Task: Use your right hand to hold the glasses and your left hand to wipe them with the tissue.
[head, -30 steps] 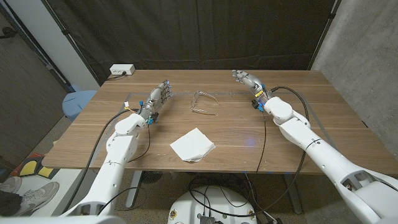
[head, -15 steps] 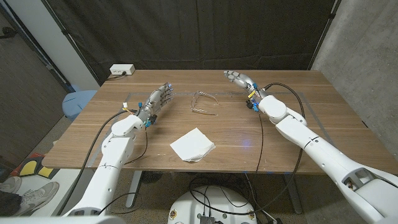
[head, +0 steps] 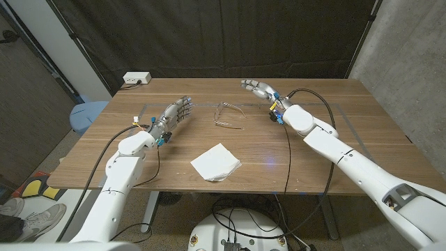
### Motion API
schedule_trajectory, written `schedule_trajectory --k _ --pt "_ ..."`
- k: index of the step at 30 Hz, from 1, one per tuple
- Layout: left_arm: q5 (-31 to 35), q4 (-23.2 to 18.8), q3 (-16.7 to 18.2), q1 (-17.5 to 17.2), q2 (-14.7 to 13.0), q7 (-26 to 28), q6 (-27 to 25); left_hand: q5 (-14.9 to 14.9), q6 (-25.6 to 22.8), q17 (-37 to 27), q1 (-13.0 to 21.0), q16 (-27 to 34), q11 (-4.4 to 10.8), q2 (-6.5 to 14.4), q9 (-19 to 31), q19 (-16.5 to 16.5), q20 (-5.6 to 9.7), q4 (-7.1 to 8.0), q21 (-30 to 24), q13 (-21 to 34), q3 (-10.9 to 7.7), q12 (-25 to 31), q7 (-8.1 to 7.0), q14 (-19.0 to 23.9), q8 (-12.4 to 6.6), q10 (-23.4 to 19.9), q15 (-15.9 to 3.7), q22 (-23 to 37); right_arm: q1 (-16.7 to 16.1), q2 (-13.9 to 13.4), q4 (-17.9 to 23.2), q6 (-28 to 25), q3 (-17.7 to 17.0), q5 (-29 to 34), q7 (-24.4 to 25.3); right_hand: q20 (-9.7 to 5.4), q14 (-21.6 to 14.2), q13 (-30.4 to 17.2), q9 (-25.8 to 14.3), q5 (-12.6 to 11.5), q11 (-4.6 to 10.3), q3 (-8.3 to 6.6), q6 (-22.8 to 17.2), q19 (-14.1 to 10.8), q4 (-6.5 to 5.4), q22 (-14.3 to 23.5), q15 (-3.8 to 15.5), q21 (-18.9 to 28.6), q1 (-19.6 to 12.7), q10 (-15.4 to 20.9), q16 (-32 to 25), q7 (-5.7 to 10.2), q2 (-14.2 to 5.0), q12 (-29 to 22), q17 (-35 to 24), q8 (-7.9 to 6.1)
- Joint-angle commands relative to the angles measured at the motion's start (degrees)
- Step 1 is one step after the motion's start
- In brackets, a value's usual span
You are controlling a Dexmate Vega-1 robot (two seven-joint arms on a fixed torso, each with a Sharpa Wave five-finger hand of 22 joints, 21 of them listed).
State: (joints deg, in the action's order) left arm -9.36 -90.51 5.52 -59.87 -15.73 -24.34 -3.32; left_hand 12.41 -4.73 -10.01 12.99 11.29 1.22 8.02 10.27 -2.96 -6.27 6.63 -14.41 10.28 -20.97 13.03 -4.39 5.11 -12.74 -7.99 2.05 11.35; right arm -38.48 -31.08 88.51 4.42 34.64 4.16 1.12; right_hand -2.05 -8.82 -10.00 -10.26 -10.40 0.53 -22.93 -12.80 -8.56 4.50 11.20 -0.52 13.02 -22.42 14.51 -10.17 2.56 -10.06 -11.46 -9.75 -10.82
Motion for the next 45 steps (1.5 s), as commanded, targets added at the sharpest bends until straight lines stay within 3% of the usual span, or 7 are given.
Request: schedule_trajectory --k 1,20,25,45 --pt "1.08 -2.66 -0.16 -1.59 -2.78 -1.17 -1.35 -0.22 -0.28 -0.29 0.56 0.36 0.04 -0.37 0.13 0.10 -0.43 -0.05 -0.37 0.13 -0.63 -0.01 -0.14 0.48 0.19 -0.43 0.14 0.21 3.65 0.50 -0.39 -0.84 4.17 5.87 0.42 0.03 0.30 -0.21 -0.24 -0.40 0.56 -0.51 0.18 -0.09 -0.05 0.19 0.46 0.11 -0.59 -0.08 -0.01 0.16 -0.03 0.19 -0.07 -0.07" --pt "5.01 -4.51 -3.10 -1.89 -8.12 -4.43 1.06 -0.75 -0.57 -0.14 2.94 -0.17 0.83 -1.84 0.10 0.19 -0.36 -2.04 -0.16 0.13 -1.05 -0.70 -0.67 0.58 0.66 -0.32 -0.96 0.08 8.90 1.31 -3.27 -0.14 9.75 14.31 0.95 -0.42 1.85 -0.24 -0.31 -0.28 1.82 -1.08 3.83 0.60 1.34 0.08 1.39 -0.26 -2.75 -3.15 0.32 1.02 0.59 0.98 0.09 0.57" --pt "5.87 -6.00 -3.17 -2.55 -9.76 -4.93 1.31 -0.99 -0.45 -0.10 4.37 -0.45 1.21 -2.82 0.10 0.36 -0.41 -3.35 0.01 0.13 -1.15 -1.21 -0.65 0.30 0.93 0.37 -1.26 0.02 10.54 1.52 -4.78 0.92 10.71 13.73 -1.76 -0.45 3.11 -0.26 -0.37 -0.15 2.09 -1.11 5.11 1.11 2.17 0.04 1.28 -0.48 -3.60 -4.47 0.57 1.01 1.22 1.17 0.13 0.57" --pt "9.63 -13.47 -2.13 -6.44 -16.21 -5.42 0.40 -1.24 -2.05 -0.19 9.08 -0.16 1.43 -6.00 0.15 -0.09 0.09 -7.59 0.08 0.16 -1.21 -1.63 -0.24 1.98 0.92 0.43 -3.04 0.05 14.25 2.66 -6.27 -1.58 16.56 25.08 0.16 -0.85 3.64 -0.30 -0.48 -0.45 3.38 -1.92 7.62 0.73 3.48 0.02 3.01 -0.33 -6.11 -6.64 0.27 2.43 0.58 1.16 0.14 0.41"
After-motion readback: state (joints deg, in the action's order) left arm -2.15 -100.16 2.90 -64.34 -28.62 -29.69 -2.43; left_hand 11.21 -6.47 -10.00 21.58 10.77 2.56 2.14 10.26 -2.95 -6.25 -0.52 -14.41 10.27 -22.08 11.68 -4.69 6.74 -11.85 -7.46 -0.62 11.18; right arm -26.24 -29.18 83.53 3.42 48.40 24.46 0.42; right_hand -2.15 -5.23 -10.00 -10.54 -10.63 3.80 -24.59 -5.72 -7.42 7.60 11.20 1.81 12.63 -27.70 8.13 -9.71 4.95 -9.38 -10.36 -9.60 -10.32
